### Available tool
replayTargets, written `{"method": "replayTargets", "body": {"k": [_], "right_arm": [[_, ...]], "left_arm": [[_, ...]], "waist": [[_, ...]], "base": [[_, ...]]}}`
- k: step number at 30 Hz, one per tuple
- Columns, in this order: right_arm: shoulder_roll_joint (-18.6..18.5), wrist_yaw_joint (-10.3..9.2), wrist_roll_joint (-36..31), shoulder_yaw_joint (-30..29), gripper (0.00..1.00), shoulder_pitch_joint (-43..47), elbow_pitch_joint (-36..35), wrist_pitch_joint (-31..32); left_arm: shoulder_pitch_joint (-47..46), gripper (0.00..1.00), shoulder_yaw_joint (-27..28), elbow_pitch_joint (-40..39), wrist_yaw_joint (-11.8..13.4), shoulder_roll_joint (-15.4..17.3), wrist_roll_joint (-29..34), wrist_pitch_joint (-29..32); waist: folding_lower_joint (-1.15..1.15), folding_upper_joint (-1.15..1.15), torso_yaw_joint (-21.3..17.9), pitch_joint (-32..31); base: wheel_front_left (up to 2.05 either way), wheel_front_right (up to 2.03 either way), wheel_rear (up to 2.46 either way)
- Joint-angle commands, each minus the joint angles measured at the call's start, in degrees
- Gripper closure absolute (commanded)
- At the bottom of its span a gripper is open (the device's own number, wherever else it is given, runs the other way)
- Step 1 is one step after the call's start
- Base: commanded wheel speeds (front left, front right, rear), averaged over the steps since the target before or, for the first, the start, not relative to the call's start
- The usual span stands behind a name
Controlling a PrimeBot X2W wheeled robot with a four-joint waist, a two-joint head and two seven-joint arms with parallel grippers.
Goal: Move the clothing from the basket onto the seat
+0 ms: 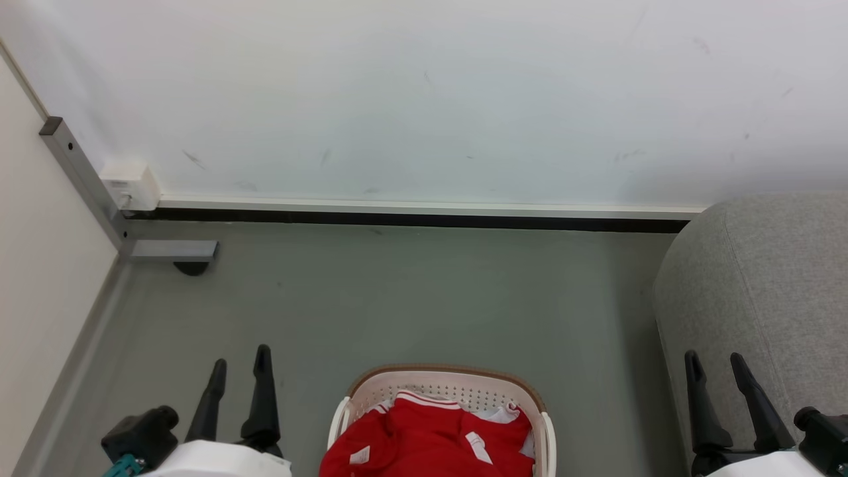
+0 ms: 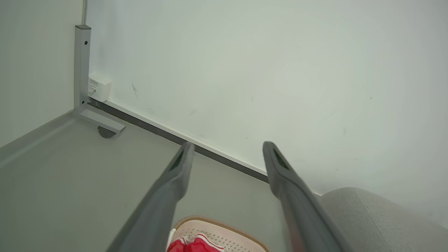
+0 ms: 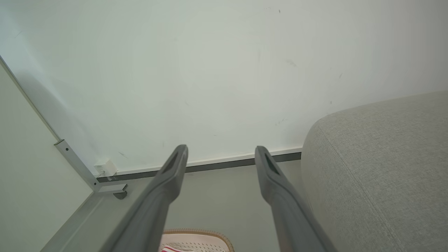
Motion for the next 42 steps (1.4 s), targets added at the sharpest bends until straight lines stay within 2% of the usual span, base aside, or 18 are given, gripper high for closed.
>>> {"method": "replayTargets", "body": {"k": [1,19,31,42], "right_arm": [[-0.1,-0.07,-1.5,-0.1,0.0,0.2,-0.4,-0.5],[-0.1,-0.09,-7.8,-0.6,0.0,0.8,3.4,-2.8],[0.3,-0.1,-10.0,-1.2,0.0,1.0,4.0,-4.3],[0.6,-0.11,-13.0,-1.0,0.0,1.4,4.8,-5.4]], "left_arm": [[0.2,0.0,-0.1,-0.6,0.2,0.5,1.7,-0.5],[0.8,0.0,-0.8,-0.3,0.7,0.6,13.4,-2.8],[0.5,0.0,-0.4,1.9,-0.3,0.6,17.9,-4.4],[0.9,0.0,-1.3,3.1,-0.2,0.6,21.1,-5.4]], "waist": [[0.0,0.0,0.0,0.0],[0.0,0.0,0.3,0.0],[0.0,0.0,0.3,0.1],[0.0,0.0,0.4,0.0]], "base": [[0.0,0.0,0.0],[0.0,0.0,0.0],[0.0,0.0,0.0],[0.0,0.0,0.0]]}}
